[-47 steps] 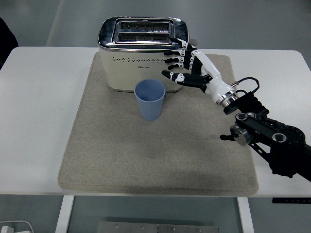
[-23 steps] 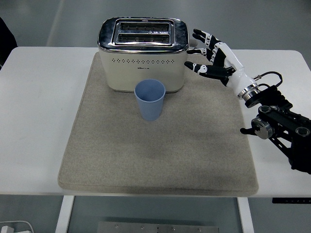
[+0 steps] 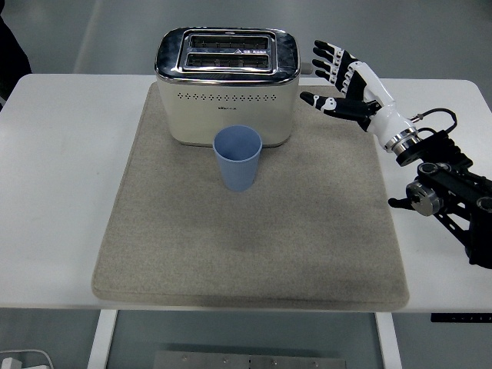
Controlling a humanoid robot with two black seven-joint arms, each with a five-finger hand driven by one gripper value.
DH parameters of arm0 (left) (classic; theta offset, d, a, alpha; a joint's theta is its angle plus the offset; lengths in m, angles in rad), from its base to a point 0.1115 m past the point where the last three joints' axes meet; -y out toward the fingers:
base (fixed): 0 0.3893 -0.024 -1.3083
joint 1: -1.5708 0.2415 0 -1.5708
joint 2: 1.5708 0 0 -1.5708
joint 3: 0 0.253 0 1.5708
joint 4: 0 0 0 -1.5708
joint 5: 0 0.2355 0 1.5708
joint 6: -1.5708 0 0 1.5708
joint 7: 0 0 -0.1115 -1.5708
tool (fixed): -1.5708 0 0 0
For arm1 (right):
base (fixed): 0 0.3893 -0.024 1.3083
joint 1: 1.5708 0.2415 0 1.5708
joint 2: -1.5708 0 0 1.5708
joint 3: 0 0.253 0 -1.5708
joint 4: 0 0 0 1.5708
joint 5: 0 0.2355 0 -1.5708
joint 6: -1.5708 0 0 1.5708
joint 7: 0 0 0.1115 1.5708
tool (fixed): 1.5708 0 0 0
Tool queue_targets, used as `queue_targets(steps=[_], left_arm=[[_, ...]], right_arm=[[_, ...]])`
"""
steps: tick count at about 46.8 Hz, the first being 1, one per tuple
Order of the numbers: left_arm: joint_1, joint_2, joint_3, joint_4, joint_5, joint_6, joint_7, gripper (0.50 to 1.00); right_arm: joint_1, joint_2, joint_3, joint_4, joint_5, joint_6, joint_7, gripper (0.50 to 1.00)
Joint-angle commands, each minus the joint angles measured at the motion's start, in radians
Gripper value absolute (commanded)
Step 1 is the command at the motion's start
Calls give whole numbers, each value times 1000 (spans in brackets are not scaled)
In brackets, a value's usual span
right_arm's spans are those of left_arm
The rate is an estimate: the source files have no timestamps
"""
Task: Put the water cup in front of the bread machine
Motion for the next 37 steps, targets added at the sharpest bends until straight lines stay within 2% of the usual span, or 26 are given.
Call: queue_targets(steps=[1, 7, 14, 24, 34, 37], left_arm=[[-2, 0, 0, 0, 0, 0, 0, 1000], [0, 0, 0, -2, 1, 0, 0, 1000], [-2, 0, 0, 0, 0, 0, 0, 1000], [0, 0, 0, -2, 1, 0, 0, 1000], [-2, 0, 2, -2, 1, -3, 0, 1000], [-2, 0, 2, -2, 1, -3, 0, 1000]], right_arm=[[0, -14, 0, -2, 11, 6, -2, 924], [0, -36, -2, -11, 11, 9, -6, 924], [2, -60, 0, -35, 21, 20, -55, 924], [29, -80, 0, -67, 109, 18, -216, 924], [78, -76, 26, -86, 280, 18, -426, 924], [84, -71, 29, -91, 299, 10, -457, 924]])
